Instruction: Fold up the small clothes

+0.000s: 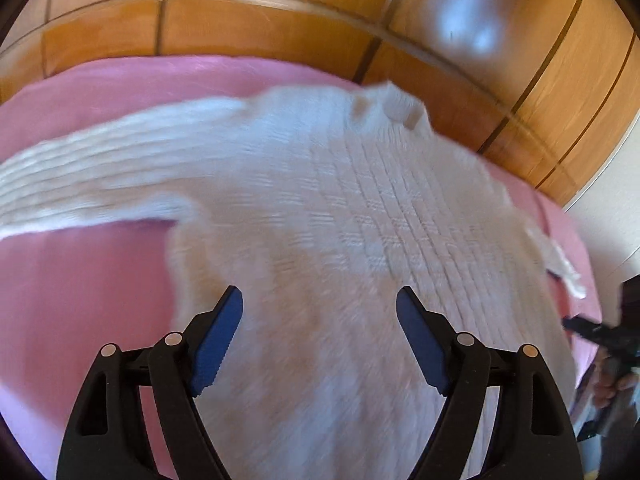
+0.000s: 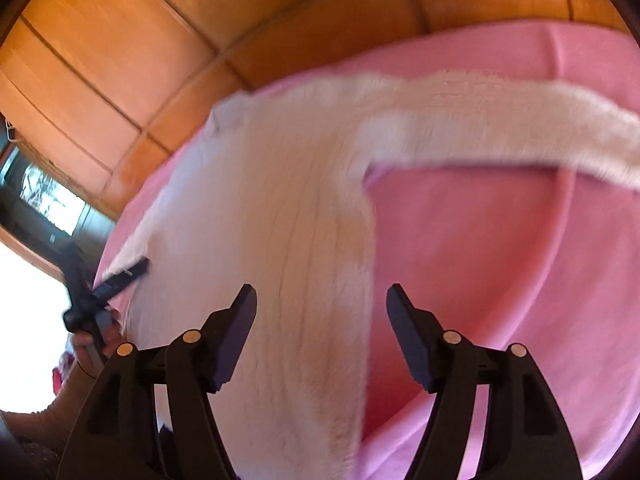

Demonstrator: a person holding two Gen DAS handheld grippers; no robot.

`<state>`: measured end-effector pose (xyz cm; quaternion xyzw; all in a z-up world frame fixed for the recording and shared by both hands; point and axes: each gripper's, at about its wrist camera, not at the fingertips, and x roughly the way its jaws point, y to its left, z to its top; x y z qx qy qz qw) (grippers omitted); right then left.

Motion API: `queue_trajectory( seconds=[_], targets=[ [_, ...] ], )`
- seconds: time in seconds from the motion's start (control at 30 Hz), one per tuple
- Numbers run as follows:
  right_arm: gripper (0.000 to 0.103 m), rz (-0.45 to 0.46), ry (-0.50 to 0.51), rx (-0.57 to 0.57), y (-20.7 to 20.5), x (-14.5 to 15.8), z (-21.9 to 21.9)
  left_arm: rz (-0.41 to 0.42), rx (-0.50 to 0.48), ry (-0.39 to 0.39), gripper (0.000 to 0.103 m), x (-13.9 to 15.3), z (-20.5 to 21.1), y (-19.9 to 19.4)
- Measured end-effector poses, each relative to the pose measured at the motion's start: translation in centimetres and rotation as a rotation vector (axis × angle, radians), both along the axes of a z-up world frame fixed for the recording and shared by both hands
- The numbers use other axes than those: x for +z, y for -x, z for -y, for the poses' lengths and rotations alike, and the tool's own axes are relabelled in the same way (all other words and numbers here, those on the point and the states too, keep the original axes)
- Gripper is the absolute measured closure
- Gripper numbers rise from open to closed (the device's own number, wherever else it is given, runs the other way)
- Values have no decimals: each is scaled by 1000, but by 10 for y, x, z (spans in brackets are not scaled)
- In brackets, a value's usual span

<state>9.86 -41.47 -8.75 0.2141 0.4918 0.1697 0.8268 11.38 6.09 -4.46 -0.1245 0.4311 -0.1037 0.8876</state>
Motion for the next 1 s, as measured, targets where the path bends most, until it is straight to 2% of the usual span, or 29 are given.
queue_trajectory(
  seconds=[0.1, 0.17, 0.2, 0.23, 0.27, 0.33, 0.4, 0.47, 0.5, 0.53, 0.57, 0.6, 0.63, 0.67, 0.73, 0.83, 0.9, 1.0],
  targets=[
    [35, -52, -33, 25, 23, -9, -12, -17, 40, 46, 25, 1, -38, 26],
    [40, -51, -57, 50, 45, -6, -23, -41, 53, 96, 28, -4, -57, 38],
    [51, -54, -77, 62, 52, -4, -27, -68, 48, 151, 29, -10, -69, 47],
    [57, -55, -89, 73, 50, -8, -27, -79, 42, 185, 31, -13, -73, 53],
    [58, -53, -99, 98, 60, -9, -33, -96, 25, 233, 31, -19, -78, 62],
    [59, -73, -107, 156, 72, -13, -42, -99, -24, 274, 31, -20, -78, 75],
    [61, -78, -63, 181, 77, -15, -52, -102, -87, 294, 31, -21, -72, 91],
    [78, -67, -37, 176, 78, -13, -58, -116, -125, 316, 35, -26, -66, 103],
    [93, -60, -28, 168, 77, -11, -60, -130, -149, 330, 48, -28, -62, 107],
    [96, -48, -19, 166, 76, -7, -61, -149, -172, 343, 63, -29, -59, 110],
    [96, -29, -14, 168, 76, -1, -63, -157, -188, 341, 66, -30, -55, 114],
    [96, -8, -10, 173, 75, 7, -67, -143, -201, 329, 74, -28, -51, 118],
    [96, 19, -4, 185, 77, 17, -71, -132, -213, 312, 88, -27, -46, 118],
    [96, 41, 5, 194, 76, 25, -73, -122, -218, 281, 95, -23, -40, 119],
    [96, 114, 23, 210, 75, 53, -81, -105, -215, 279, 98, -13, -37, 117],
    [97, 249, -4, 203, 86, 103, -75, -39, -221, 345, 98, 26, -43, 115],
    [97, 324, -52, 185, 92, 128, -65, 25, -222, 423, 99, 63, -54, 114],
    [97, 363, -58, 110, 90, 140, -50, 59, -176, 457, 99, 96, -72, 108]
  ],
)
